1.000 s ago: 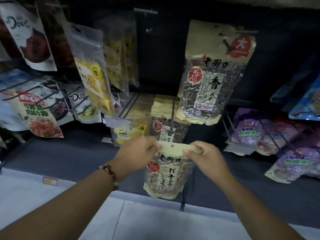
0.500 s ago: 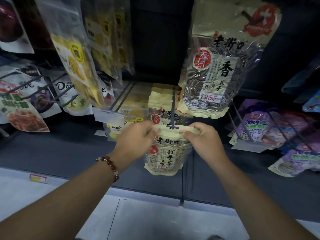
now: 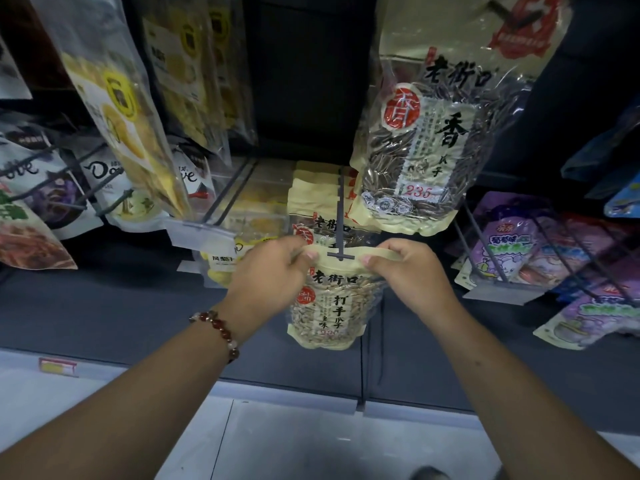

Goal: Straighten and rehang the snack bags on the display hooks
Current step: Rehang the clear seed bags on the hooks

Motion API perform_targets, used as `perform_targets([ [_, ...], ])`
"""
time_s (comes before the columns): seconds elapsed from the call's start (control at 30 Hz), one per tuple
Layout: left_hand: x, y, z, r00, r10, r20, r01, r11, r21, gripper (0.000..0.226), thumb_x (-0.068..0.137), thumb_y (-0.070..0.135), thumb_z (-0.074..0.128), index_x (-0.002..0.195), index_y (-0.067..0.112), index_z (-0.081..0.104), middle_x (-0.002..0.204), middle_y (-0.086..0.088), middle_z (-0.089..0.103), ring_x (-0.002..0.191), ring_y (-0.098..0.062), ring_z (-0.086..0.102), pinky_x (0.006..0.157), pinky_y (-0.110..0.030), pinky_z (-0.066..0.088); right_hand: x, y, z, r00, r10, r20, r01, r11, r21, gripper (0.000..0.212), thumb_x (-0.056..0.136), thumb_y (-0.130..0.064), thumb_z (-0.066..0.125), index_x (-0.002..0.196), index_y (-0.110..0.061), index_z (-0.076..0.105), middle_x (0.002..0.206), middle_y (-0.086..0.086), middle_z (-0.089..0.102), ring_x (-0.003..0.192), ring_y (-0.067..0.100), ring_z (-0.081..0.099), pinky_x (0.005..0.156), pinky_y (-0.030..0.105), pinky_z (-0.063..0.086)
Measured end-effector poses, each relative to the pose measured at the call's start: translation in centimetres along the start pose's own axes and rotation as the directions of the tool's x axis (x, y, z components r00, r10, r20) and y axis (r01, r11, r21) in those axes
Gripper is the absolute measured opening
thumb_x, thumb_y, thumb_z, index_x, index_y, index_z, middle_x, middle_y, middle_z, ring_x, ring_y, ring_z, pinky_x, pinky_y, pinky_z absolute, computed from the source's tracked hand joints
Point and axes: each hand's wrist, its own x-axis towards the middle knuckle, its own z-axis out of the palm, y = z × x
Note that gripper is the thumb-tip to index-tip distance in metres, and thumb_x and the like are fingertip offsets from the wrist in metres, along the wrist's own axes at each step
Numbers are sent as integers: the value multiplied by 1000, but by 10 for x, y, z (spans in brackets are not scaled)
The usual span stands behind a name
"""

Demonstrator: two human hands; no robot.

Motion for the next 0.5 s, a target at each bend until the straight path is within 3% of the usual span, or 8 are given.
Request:
perform_targets([
  [0.1, 4, -3, 2, 1000, -23, 8, 23, 1000, 7, 23, 97, 42, 49, 92, 27, 66, 81, 9, 70, 75, -12, 64, 75, -37, 55, 1, 5, 8, 1000, 28, -3, -28, 1000, 5, 17, 83, -32, 73, 73, -19, 68, 72, 1, 71, 63, 19, 66, 57, 30, 49],
  [0.27, 9, 0, 7, 998, -55, -29, 55, 998, 24, 25, 99, 44, 47, 99, 26, 65, 83, 5, 70, 76, -15, 65, 74, -38, 56, 7, 8, 19, 997, 43, -58, -44, 999, -12, 16, 84, -35, 70, 78, -20, 66, 74, -3, 68, 64, 11, 61, 60, 29, 47],
  [0.4, 12, 7, 10, 995, -67, -68, 69, 997, 28, 26, 99, 39, 48, 112, 21, 63, 95, -1, 70, 83, -21, 63, 76, -36, 54, 10, 8, 21, 997, 39, -72, -42, 998, -51, 12, 87, -34, 67, 81, -25, 62, 74, -9, 64, 62, 4, 58, 54, 24, 40],
  [0.5, 15, 8, 13, 994, -78, -76, 81, 996, 37, 23, 99, 39, 47, 107, 23, 62, 93, -1, 68, 81, -21, 61, 71, -33, 51, 13, 10, 21, 995, 50, -81, -54, 997, -48, 13, 86, -37, 67, 80, -26, 62, 77, -10, 64, 69, 7, 60, 57, 26, 41],
])
